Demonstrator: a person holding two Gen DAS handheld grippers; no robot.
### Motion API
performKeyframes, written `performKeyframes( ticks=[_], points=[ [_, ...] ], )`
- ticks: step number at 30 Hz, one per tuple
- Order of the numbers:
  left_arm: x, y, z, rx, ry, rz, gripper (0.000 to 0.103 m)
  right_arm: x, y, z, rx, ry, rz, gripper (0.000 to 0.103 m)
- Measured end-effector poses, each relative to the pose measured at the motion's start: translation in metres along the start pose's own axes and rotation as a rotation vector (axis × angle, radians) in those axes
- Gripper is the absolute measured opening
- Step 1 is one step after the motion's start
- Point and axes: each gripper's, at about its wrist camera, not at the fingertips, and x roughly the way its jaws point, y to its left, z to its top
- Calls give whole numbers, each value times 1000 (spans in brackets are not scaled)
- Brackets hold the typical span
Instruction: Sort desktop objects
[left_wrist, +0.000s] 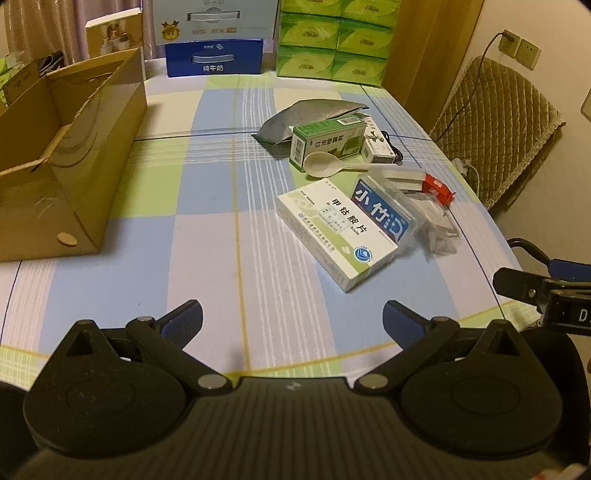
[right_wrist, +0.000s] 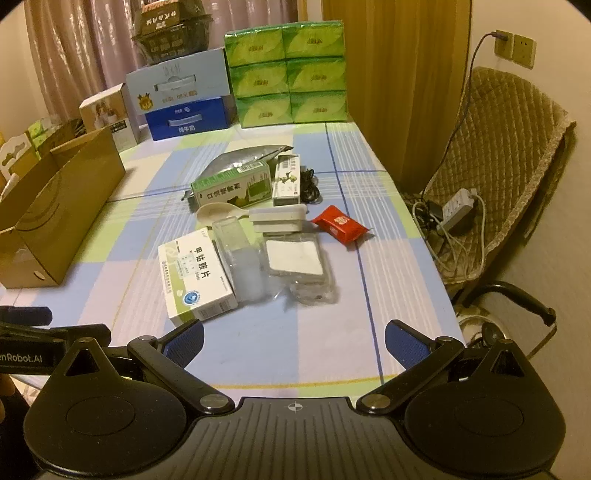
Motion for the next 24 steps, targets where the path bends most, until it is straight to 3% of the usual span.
performKeyframes(
  ticks=[24],
  points=[
    [99, -40, 32, 58, -14, -74, 102, 26, -37, 18, 31, -14, -44, 101]
  ],
)
